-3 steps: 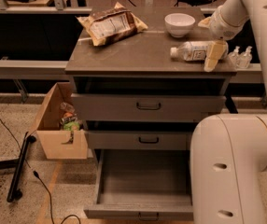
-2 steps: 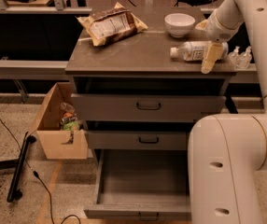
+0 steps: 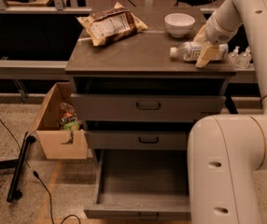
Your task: Place blue plastic bottle into white bowl
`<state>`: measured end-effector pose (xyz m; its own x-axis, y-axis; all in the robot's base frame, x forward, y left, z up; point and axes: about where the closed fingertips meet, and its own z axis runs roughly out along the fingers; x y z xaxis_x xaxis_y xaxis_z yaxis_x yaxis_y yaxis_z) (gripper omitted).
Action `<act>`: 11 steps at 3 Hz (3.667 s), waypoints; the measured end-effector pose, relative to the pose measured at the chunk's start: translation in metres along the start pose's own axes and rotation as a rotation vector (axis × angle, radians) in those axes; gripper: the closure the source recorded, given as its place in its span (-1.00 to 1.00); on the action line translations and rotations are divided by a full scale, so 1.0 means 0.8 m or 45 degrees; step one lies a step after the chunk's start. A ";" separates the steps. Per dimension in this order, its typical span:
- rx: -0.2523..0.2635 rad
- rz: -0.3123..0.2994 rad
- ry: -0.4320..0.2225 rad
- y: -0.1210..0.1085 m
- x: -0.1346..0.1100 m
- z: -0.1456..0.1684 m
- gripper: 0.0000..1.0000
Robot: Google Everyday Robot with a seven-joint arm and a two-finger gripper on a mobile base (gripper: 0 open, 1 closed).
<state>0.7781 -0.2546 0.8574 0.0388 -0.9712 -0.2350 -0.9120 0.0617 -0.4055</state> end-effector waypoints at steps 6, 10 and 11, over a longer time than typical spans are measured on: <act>0.920 0.064 -0.258 -0.161 0.035 -0.177 1.00; 1.061 0.400 -0.952 -0.179 0.005 -0.200 1.00; 1.087 0.499 -1.001 -0.191 0.007 -0.207 1.00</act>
Offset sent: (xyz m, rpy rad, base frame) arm 0.1463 -0.0767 0.0960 0.0084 0.0451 0.0240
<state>0.8503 -0.3072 1.0641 0.3277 -0.4679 -0.8208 -0.3681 0.7369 -0.5670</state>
